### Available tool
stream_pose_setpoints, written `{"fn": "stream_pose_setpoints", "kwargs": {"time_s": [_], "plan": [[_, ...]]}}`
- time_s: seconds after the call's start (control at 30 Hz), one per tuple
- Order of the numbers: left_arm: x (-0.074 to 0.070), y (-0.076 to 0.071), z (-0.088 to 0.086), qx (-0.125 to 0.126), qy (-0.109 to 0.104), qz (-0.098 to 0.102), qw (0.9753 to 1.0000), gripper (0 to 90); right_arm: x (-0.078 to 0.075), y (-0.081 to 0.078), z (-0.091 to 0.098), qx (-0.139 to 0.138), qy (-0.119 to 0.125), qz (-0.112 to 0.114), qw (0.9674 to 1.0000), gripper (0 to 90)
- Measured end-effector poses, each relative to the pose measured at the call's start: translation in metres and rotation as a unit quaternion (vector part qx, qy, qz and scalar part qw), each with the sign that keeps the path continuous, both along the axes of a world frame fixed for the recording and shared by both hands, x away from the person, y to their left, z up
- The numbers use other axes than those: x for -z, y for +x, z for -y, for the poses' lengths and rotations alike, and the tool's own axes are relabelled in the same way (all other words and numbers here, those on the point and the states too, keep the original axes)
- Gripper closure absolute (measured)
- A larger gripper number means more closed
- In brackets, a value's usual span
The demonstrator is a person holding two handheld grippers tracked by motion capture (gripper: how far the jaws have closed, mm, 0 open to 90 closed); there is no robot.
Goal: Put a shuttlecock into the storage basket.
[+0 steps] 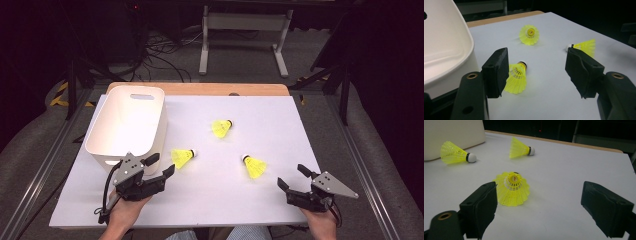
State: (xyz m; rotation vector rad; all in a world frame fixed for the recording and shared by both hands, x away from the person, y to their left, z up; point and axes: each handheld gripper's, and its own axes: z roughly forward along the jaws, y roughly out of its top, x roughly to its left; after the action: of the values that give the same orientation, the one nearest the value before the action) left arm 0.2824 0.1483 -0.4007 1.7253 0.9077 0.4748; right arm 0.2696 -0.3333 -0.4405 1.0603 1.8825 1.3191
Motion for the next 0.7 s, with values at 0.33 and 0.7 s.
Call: {"fn": "stream_pose_setpoints", "kwargs": {"time_s": [0.33, 0.7], "plan": [[-0.002, 0.010, 0.012, 0.001, 0.010, -0.010, 0.9999, 36.5, 0.000, 0.000, 0.000, -0.001, 0.000, -0.001, 1.0000, 14.3], [-0.004, 0.023, 0.024, 0.000, 0.028, -0.033, 0.9991, 38.0, 0.000, 0.000, 0.000, -0.002, 0.000, -0.001, 1.0000, 14.3]]}}
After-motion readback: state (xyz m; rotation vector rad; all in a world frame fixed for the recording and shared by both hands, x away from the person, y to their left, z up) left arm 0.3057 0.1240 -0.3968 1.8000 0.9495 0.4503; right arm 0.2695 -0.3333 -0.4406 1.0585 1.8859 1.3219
